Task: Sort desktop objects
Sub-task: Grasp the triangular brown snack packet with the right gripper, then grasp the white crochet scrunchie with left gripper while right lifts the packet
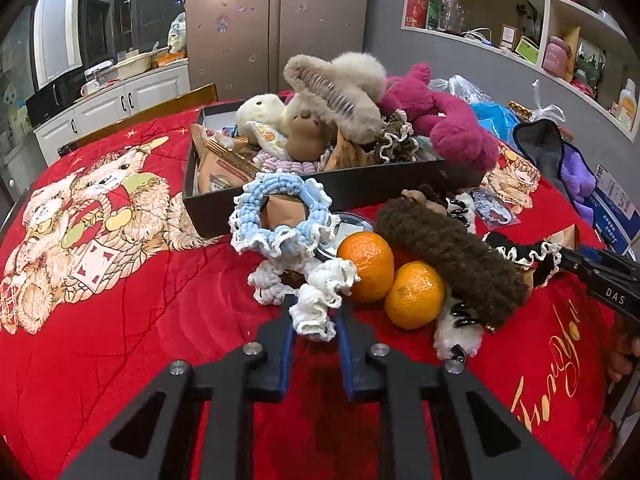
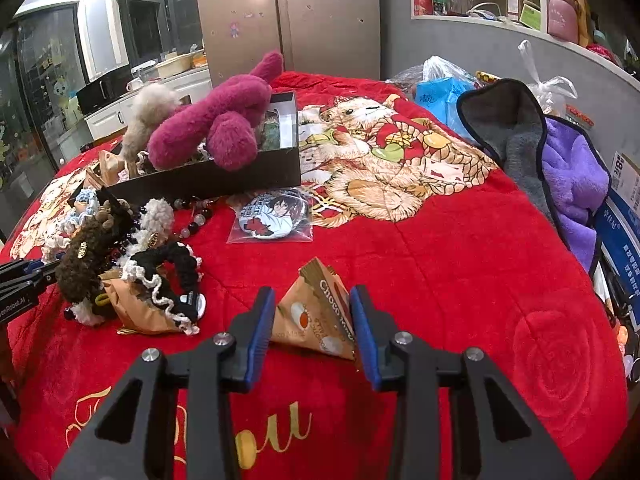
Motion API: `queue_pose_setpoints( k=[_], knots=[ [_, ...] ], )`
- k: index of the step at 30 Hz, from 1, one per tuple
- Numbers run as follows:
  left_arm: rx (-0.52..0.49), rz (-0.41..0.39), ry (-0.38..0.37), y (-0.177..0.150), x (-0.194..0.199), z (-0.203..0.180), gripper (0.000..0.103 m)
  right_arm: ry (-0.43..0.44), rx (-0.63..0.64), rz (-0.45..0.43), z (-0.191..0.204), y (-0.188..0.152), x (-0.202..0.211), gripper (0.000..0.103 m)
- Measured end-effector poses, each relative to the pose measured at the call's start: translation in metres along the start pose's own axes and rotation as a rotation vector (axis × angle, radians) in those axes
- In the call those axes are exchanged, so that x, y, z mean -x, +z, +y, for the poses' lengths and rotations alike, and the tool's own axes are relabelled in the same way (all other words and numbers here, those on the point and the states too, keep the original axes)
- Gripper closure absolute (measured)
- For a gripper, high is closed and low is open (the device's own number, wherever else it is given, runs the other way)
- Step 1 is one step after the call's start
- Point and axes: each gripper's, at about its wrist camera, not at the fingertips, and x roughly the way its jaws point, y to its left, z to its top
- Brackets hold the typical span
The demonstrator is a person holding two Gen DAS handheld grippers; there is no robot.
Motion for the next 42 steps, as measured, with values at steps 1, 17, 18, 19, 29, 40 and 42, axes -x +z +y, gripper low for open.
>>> queue_pose_setpoints(
  k=[1, 17, 18, 19, 29, 40, 42],
  knots=[
    [0.003, -0.001, -0.003, 0.000, 0.001, 0.001, 0.085, 0.000, -0.002, -0.005, -0.001, 0.000, 0.001, 0.065],
    [-0.002, -0.067, -0.030, 0.001, 0.028, 0.001, 0.086, 0.019, -0.043, -0.063, 0.004, -0.001, 0.026, 0.066],
    [0.003, -0.076, -0.028, 0.001, 0.030, 0.001, 0.086, 0.022, -0.048, -0.065, 0.005, -0.002, 0.028, 0.066],
    [0.008, -0.081, -0.030, 0.001, 0.032, 0.002, 0.086, 0.026, -0.049, -0.065, 0.005, -0.002, 0.030, 0.066],
    [0.019, -0.129, -0.033, 0.002, 0.058, 0.004, 0.086, 0.062, -0.018, -0.112, 0.019, 0.004, 0.061, 0.066],
    [0.018, -0.174, -0.016, 0.000, 0.086, 0.008, 0.086, 0.120, 0.018, -0.151, 0.037, 0.006, 0.090, 0.066],
    [0.018, -0.178, -0.020, 0.001, 0.091, 0.009, 0.086, 0.132, 0.030, -0.154, 0.042, 0.007, 0.092, 0.066]
  ],
)
